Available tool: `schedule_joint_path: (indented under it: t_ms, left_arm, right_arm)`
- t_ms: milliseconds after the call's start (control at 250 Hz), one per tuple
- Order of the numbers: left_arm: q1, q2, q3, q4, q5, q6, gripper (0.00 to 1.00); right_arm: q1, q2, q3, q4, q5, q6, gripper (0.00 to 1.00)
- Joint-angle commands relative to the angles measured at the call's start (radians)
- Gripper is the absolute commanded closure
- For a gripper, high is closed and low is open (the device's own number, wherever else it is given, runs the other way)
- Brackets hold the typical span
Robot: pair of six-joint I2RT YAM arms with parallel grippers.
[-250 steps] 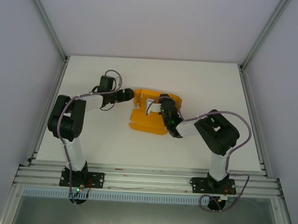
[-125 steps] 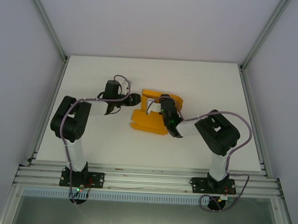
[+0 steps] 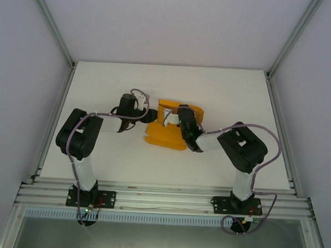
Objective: Assemble paper box
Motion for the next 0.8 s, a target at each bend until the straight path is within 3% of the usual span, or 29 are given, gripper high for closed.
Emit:
schedule_joint_path:
  t_ms: [0,484,604,795]
  left_arm:
    - [-0.027,-0.020,0.003,0.042,-0.004,0.050,0.43]
    - [-0.077,0.027,0.105,-0.015,0.056,0.155,0.42]
    - [-0.080,0.043,0.127,-0.044,-0.052,0.161,0.56]
    - [-0.083,0.072,0.142,-0.032,-0.128,0.151,0.64]
  right_arm:
    - [0.011,-0.021,0.017,-0.066,-0.007,0.011,1.00]
    - [0.016,-0.050,0.033,-0.157,-0.027,0.056,1.00]
    - [0.016,-0.061,0.030,-0.157,-0.035,0.060,1.00]
    - [0.018,-0.088,0.016,-0.203,-0.072,0.089,1.00]
